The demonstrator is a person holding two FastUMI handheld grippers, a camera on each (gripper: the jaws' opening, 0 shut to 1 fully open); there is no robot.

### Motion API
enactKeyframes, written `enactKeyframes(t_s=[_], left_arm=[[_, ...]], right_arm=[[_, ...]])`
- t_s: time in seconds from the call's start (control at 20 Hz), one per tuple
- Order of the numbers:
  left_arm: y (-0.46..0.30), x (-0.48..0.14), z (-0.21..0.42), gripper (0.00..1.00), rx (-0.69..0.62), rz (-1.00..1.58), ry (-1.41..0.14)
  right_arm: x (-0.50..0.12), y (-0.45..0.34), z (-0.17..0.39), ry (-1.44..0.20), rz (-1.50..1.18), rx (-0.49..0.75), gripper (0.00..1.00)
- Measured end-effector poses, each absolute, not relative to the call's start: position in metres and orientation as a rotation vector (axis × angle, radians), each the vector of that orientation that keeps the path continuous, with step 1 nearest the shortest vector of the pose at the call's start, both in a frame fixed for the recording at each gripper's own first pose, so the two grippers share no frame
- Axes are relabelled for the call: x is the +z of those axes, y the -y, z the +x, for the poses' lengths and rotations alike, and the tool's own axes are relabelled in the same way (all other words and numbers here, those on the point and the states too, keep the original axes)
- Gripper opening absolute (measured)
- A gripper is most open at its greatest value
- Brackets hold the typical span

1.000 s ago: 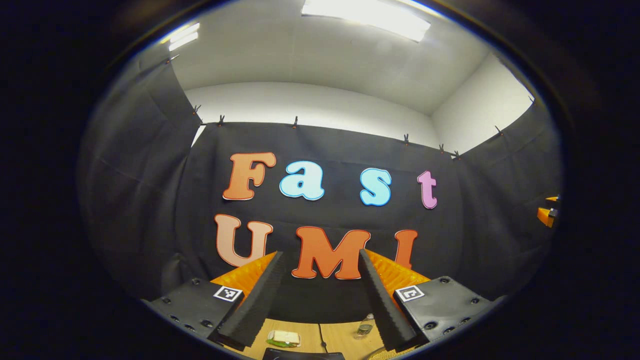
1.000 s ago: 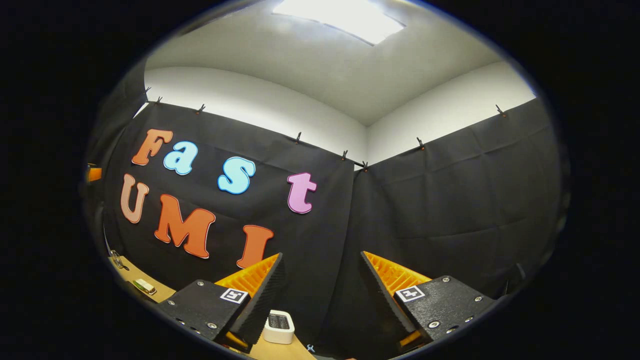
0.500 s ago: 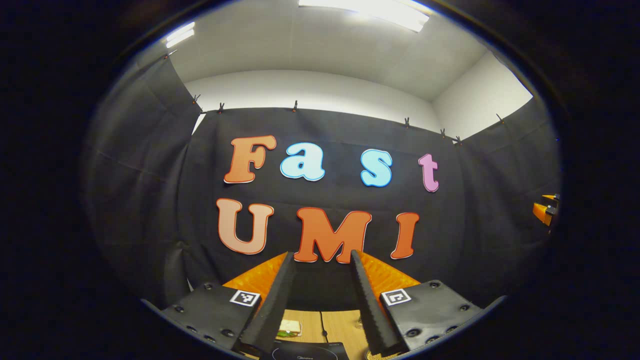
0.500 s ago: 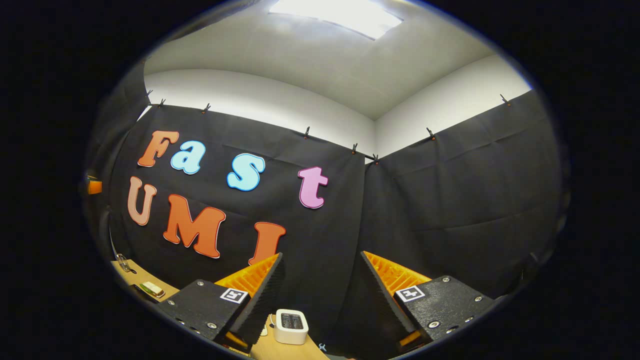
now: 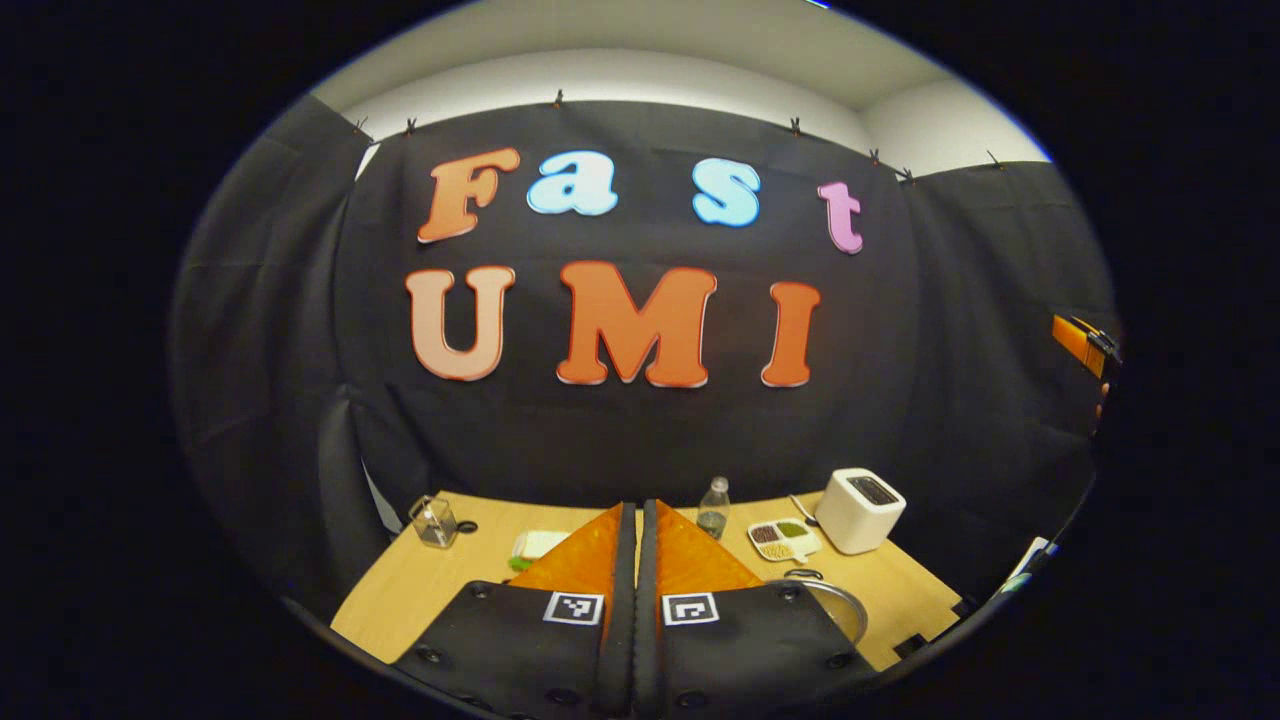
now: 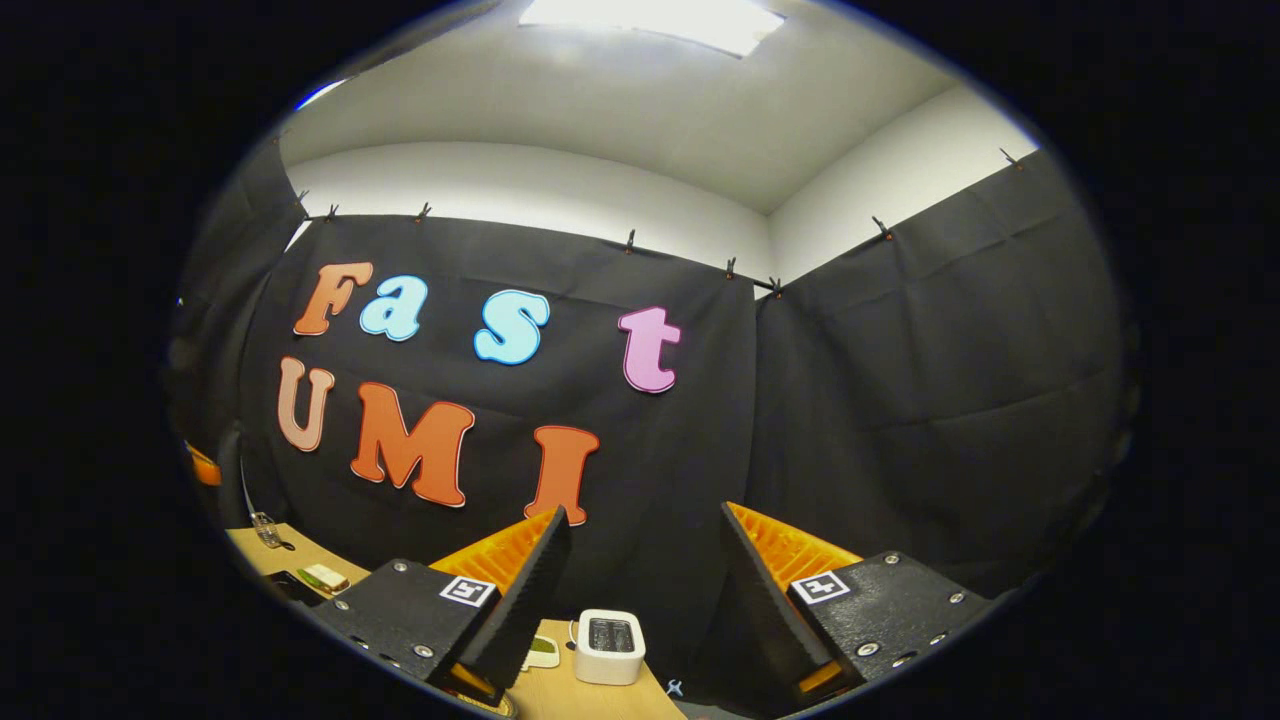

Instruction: First push the handle of the pot to place it horizontally, then grasp the pot with both hands and set it on the induction cooktop.

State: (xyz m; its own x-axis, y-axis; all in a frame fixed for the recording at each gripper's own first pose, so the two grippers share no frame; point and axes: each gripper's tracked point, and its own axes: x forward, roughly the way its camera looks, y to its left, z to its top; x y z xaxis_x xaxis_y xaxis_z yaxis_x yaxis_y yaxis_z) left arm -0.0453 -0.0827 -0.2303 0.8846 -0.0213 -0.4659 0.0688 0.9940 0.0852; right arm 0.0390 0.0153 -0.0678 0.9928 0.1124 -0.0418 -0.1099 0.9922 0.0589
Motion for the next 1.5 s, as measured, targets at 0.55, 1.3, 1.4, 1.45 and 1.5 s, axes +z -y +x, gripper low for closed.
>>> enactKeyframes(t_s=[0.55, 1.3, 1.4, 1.45, 1.5], left_arm=[[0.161, -0.440, -0.157, 0.08, -0.016, -0.065, -1.109], [0.230, -0.562, -0.259, 0.08, 0.111, -0.425, -1.603], [0.228, -0.572, -0.260, 0.08, 0.134, -0.428, -1.624], [0.229, -0.574, -0.259, 0.08, 0.141, -0.437, -1.631], [0.230, -0.579, -0.260, 0.08, 0.143, -0.431, -1.638]], right_arm=[[-0.120, 0.030, 0.040, -0.107, 0.043, 0.153, 0.94], [-0.159, 0.062, 0.028, -0.174, 0.098, 0.132, 0.92], [-0.160, 0.067, 0.028, -0.177, 0.101, 0.119, 0.95], [-0.160, 0.069, 0.028, -0.177, 0.102, 0.113, 0.95], [-0.160, 0.071, 0.029, -0.177, 0.103, 0.108, 0.95]])
